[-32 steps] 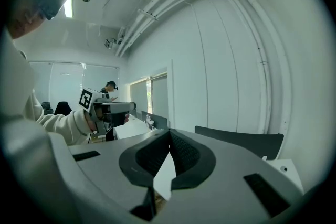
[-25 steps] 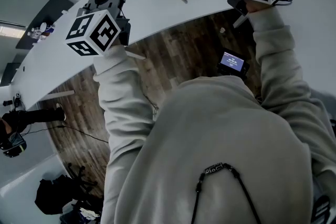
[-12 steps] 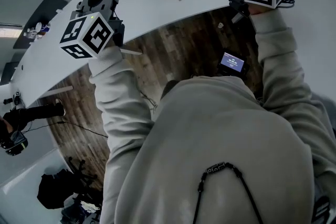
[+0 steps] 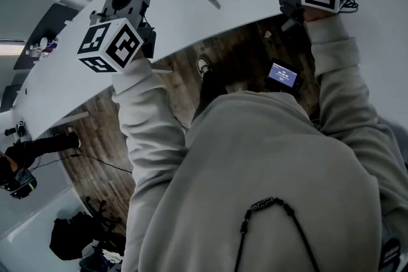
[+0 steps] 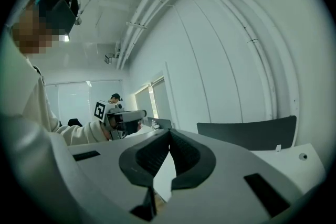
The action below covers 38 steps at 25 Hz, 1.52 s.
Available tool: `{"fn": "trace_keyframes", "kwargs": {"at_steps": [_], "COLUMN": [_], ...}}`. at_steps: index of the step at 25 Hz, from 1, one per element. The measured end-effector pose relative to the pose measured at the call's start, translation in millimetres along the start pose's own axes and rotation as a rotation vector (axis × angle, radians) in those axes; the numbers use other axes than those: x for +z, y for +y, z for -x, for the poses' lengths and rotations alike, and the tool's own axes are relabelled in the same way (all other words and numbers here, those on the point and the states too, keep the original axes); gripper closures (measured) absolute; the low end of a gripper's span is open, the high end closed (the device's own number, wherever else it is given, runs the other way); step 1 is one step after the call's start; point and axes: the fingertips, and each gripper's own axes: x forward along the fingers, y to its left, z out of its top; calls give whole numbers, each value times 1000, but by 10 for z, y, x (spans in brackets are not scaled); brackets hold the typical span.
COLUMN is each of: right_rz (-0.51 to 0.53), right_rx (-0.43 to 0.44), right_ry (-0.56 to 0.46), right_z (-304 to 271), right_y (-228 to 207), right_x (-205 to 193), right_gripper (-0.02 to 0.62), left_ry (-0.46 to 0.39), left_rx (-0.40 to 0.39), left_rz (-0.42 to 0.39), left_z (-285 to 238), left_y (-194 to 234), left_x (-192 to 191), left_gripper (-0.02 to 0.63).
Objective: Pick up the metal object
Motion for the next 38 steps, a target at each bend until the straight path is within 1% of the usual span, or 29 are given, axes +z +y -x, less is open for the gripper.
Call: {"fn": "trace_keyframes", "kwargs": {"at_steps": [2,5,7,10,12,15,17,19,22,24,26,29,32,34,36,38], "right_rz": [-4,12,32,29,5,-16,-37,-55,-60,-49,-66,-81,-51,-25,-23,-18], "right_rx": [11,9,5,-13,-27,-35,-41,-49,-76,-117,-161,-194,-213,-217,-197,-155], "right_ry": [-14,-47,-32,-22,-23,21,54,71,58,39,30,48,46,37,19,5], "right_z": [-149,-566,-941,-1318,-1554,-2022,-2253,-2490,-2886,-3227,-3554,-3877,-4119,-4180,-4205,-4219], "right_y": [-112,-472,-706,-987,-1278,-1873,-2189,-2488,-2885,-3183,-3534,-3932,-4188,-4254,-4287,-4317], "right_x": [49,303,515,784,787,612,492,437,500,532,540,673,922,1020,1016,962], "right_gripper": [575,575,575,575,575,575,575,575,575,575,575,575,575,575,575,575], "left_ry": [-6,5,2,15,23,37,47,53,70,91,115,129,112,99,87,54], "left_rx": [-18,-31,-33,-50,-57,-55,-63,-80,-116,-148,-172,-169,-169,-179,-158,-122], "left_rz": [7,20,30,15,15,40,67,70,34,12,6,12,24,18,10,27], "left_z": [-155,-531,-754,-1053,-1299,-1841,-2183,-2488,-2845,-3036,-3248,-3529,-3727,-3769,-3763,-3754], "left_y": [176,686,1109,1625,1987,2637,2957,3220,3568,3881,4242,4683,4981,5014,5024,5030], "left_x": [-65,-165,-46,212,224,39,-101,-185,-234,-324,-440,-436,-298,-249,-268,-286], "left_gripper": [603,603,603,603,603,603,603,603,603,603,603,603,603,603,603,603]}}
